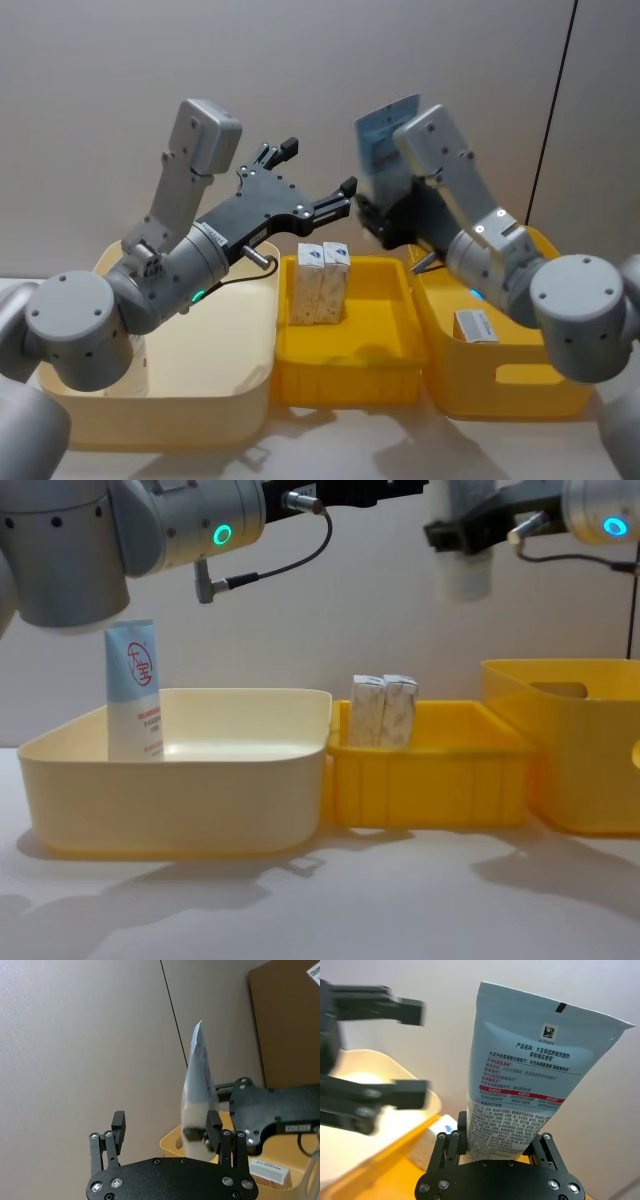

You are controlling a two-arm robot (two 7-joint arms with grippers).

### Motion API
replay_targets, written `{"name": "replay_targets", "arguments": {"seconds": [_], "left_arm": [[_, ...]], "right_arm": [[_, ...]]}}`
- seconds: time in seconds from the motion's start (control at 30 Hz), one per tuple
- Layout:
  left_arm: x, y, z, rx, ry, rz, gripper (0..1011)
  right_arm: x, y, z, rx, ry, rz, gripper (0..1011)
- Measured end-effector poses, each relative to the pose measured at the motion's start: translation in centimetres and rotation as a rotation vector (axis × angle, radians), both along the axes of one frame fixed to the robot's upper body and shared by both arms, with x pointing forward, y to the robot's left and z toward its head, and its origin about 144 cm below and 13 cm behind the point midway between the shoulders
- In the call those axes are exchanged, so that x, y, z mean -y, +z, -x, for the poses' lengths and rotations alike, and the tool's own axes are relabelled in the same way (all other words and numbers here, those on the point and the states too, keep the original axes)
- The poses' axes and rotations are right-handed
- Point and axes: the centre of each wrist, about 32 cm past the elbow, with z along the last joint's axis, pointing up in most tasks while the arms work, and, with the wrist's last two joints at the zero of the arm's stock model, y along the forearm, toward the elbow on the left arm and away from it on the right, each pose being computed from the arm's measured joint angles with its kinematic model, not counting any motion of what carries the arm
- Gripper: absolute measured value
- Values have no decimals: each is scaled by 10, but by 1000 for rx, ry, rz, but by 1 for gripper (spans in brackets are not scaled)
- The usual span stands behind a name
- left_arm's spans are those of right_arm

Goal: Bimanual collaborative sorting of washing and personal care products

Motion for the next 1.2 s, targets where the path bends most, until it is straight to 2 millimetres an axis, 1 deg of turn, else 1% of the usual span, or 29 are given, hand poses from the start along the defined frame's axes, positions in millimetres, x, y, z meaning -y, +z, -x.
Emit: {"name": "replay_targets", "arguments": {"seconds": [0.3,0.53,0.77,0.97,1.2], "left_arm": [[0,0,0,0,0,0,1000],[0,0,0,0,0,0,1000],[0,0,0,0,0,0,1000],[0,0,0,0,0,0,1000],[0,0,0,0,0,0,1000]], "right_arm": [[18,11,4,26,-140,36,563],[34,17,2,23,-250,58,563],[51,23,-6,-28,-345,76,563],[60,27,-14,-89,-383,84,563],[70,29,-29,-191,-398,89,563]]}}
